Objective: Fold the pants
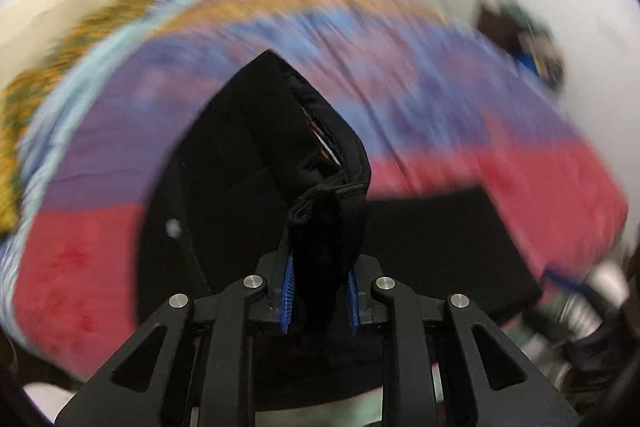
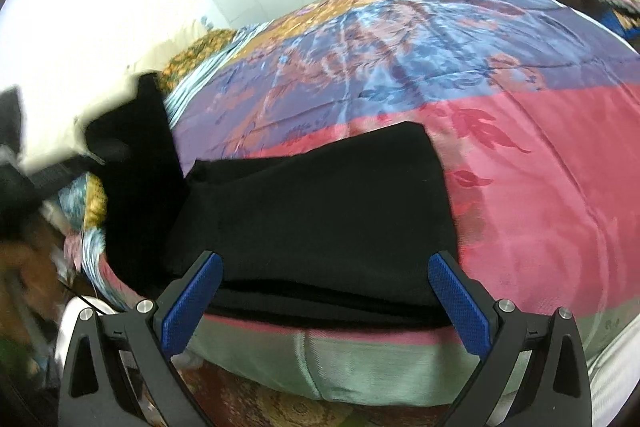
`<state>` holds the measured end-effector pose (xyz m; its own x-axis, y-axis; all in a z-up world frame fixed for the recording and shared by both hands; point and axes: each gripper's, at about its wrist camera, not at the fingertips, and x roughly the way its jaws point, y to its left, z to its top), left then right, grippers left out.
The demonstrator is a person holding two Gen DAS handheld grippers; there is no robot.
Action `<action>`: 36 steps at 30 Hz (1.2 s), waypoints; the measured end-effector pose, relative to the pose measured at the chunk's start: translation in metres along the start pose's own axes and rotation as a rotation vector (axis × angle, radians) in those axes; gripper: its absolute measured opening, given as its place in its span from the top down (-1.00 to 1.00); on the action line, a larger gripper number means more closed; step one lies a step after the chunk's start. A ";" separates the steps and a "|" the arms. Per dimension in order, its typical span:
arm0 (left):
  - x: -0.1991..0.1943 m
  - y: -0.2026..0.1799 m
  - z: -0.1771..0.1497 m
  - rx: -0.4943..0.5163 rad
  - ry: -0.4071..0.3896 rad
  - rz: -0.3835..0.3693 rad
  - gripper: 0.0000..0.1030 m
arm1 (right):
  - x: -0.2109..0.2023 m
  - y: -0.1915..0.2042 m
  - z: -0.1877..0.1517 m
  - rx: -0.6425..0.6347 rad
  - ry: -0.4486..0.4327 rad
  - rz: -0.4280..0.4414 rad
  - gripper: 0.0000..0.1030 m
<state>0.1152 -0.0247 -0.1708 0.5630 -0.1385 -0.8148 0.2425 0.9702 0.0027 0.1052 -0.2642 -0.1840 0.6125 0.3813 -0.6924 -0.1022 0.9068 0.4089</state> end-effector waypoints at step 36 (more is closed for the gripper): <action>0.024 0.090 -0.049 -0.196 0.064 -0.048 0.73 | 0.167 0.052 0.074 -0.127 0.559 0.313 0.50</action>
<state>0.1118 0.0690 -0.2180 0.5017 -0.1790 -0.8463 0.1065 0.9837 -0.1449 0.2598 -0.1665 -0.2344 0.0428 0.6357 -0.7708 -0.3223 0.7390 0.5916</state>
